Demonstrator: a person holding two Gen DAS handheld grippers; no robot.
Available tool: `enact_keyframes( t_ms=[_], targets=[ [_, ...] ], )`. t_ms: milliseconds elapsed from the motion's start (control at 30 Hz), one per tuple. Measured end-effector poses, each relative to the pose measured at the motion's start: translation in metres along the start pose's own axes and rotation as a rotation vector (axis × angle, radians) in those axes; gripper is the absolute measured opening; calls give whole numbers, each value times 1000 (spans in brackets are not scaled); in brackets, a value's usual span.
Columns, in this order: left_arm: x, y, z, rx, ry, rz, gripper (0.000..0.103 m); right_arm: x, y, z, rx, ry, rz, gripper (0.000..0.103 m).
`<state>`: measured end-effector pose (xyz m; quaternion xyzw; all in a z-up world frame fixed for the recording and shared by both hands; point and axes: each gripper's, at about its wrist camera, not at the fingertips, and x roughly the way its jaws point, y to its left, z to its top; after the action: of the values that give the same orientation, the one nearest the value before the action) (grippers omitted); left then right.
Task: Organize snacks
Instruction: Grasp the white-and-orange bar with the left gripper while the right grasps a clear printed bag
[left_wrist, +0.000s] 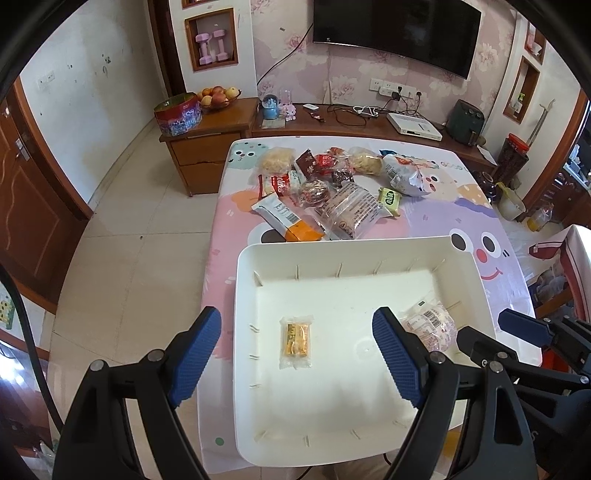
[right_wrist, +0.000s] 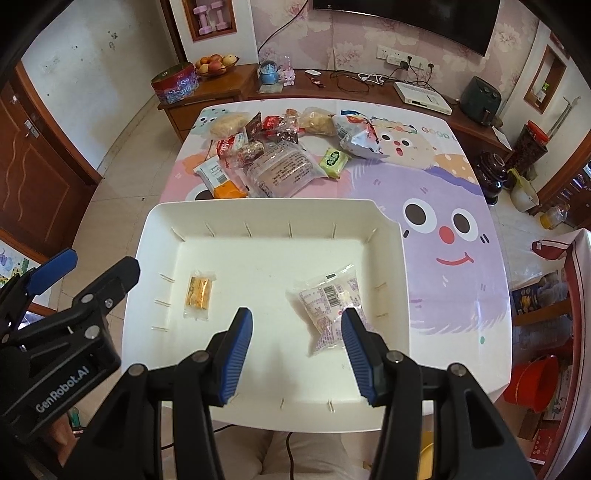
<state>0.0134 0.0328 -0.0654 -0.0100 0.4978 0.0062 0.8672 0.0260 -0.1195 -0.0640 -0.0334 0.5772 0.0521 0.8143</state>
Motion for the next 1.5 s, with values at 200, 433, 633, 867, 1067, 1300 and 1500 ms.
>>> enact_keyframes(
  t_ms=[200,433,633,867,1067,1300,1500],
  targets=[
    [-2,-2,4,10,-11,8,86,-5,-1,5,-8,-27,18,51],
    [-1,0,12,0,-19,-17,88,-4,-8,13,20,-34,56,51],
    [3,-2,20,-5,-31,-6,88,-5,-12,24,23,-55,82,51],
    [5,6,45,-10,-55,22,88,-10,-22,50,41,-94,100,51],
    [3,30,93,-83,-118,50,88,-34,-26,103,27,-195,120,51],
    [6,45,157,-105,-170,84,91,-60,-27,184,-28,-331,71,51],
    [54,45,193,-79,-147,168,92,-9,-29,251,-56,-240,106,51]
  ],
)
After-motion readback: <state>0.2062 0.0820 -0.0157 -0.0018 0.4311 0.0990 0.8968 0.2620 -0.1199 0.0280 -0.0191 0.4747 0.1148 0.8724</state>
